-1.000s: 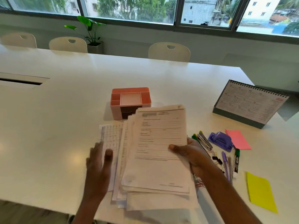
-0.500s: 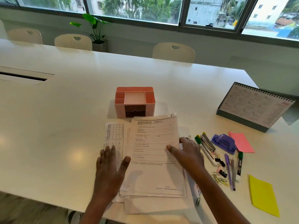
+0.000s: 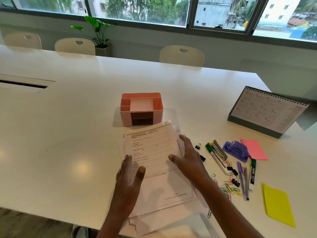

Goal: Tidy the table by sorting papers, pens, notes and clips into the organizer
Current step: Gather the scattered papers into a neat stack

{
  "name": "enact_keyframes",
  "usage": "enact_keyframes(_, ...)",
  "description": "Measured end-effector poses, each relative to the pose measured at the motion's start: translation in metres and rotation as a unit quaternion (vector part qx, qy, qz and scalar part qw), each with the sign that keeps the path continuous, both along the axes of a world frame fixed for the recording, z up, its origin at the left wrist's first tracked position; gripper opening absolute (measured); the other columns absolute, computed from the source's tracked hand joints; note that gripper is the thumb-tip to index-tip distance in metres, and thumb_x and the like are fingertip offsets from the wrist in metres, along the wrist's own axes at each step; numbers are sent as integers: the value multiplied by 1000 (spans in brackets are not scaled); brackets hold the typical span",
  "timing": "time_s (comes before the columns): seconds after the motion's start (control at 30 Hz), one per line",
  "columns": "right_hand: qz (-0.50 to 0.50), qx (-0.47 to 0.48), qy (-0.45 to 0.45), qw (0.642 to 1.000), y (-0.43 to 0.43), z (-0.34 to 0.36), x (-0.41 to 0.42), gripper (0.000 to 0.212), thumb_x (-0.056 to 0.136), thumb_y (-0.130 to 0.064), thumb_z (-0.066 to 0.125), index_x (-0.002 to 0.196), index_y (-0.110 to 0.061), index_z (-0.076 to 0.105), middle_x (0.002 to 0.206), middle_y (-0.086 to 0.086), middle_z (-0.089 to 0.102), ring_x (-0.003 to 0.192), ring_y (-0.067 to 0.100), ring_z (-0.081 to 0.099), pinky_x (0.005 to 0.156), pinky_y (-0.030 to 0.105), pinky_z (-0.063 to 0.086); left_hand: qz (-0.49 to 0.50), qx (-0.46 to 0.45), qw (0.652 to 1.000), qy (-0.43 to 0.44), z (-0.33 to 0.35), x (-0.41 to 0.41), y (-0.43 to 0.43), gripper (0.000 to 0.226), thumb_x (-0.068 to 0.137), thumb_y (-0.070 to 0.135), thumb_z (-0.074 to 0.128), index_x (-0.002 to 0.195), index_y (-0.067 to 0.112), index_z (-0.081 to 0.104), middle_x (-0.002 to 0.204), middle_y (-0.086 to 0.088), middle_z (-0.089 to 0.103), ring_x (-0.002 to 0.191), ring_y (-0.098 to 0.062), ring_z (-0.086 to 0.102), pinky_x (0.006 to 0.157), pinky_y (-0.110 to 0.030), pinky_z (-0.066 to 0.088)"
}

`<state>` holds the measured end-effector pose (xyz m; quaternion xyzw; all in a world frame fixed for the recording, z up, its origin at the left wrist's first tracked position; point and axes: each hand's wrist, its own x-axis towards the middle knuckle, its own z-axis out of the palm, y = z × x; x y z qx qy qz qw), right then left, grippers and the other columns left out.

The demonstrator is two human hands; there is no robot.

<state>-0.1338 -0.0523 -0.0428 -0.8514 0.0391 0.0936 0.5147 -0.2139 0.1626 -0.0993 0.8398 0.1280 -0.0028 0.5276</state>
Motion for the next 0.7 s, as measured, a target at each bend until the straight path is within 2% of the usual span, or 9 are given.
enact_keyframes(0.13, -48, 77, 69, 993, 4, 4, 7, 101, 90, -12, 80, 159, -42, 14, 124, -4, 60, 107, 26, 73, 82, 50, 66, 10, -53, 998, -21, 3, -4, -1, 89, 81, 97, 37, 158, 62, 12, 170, 25, 23, 153, -20, 39, 119, -58, 42)
enact_keyframes(0.2, -48, 129, 106, 985, 4, 5, 10, 93, 89, -8, 80, 158, -33, 23, 119, -2, 66, 100, 22, 73, 73, 37, 67, 14, -82, 996, -28, 4, -5, -1, 87, 79, 97, 39, 156, 65, 16, 170, 25, 26, 151, -20, 42, 117, -58, 45)
enact_keyframes(0.27, -24, 156, 131, 979, 5, 6, 11, 73, 88, -5, 80, 149, -18, 41, 116, 0, 70, 102, 19, 72, 69, 27, 63, 12, -98, 994, -35, 6, -5, -1, 86, 78, 98, 40, 155, 66, 19, 169, 25, 26, 151, -21, 43, 114, -58, 48)
enact_keyframes(0.33, -4, 171, 145, 975, 6, 5, 13, 61, 86, -2, 80, 139, -14, 52, 119, 3, 73, 108, 22, 71, 76, 30, 64, 13, -104, 994, -44, 5, -6, 0, 85, 78, 98, 40, 154, 66, 21, 169, 27, 26, 151, -21, 43, 114, -58, 48)
enact_keyframes(0.47, 8, 168, 143, 975, 10, 7, 15, 53, 86, 3, 78, 130, -21, 61, 119, 5, 73, 110, 27, 72, 90, 49, 64, 23, -126, 990, -50, 4, -6, 1, 86, 79, 95, 43, 156, 61, 26, 168, 25, 30, 150, -19, 44, 114, -57, 48)
enact_keyframes(0.53, 21, 167, 125, 978, 9, 9, 13, 55, 86, 3, 77, 131, -25, 61, 120, 4, 73, 109, 28, 73, 89, 50, 65, 38, -147, 987, -54, 6, -7, 2, 83, 84, 87, 52, 157, 56, 29, 167, 21, 33, 150, -16, 43, 116, -54, 47)
enact_keyframes(0.63, 38, 187, 84, 978, 0, 20, 5, 53, 87, 2, 76, 131, -25, 63, 118, 2, 76, 101, 22, 77, 84, 43, 66, 87, -145, 983, -69, 7, -5, 6, 77, 91, 63, 68, 159, 46, 34, 166, 16, 38, 152, -12, 39, 123, -51, 40)
enact_keyframes(0.7, 45, 194, 48, 979, -12, 31, 1, 50, 87, 3, 76, 129, -23, 64, 117, 4, 76, 102, 22, 77, 88, 44, 65, 105, -120, 985, -58, 12, -1, 8, 87, 84, 71, 72, 158, 48, 32, 167, 16, 36, 153, -11, 35, 124, -51, 37)
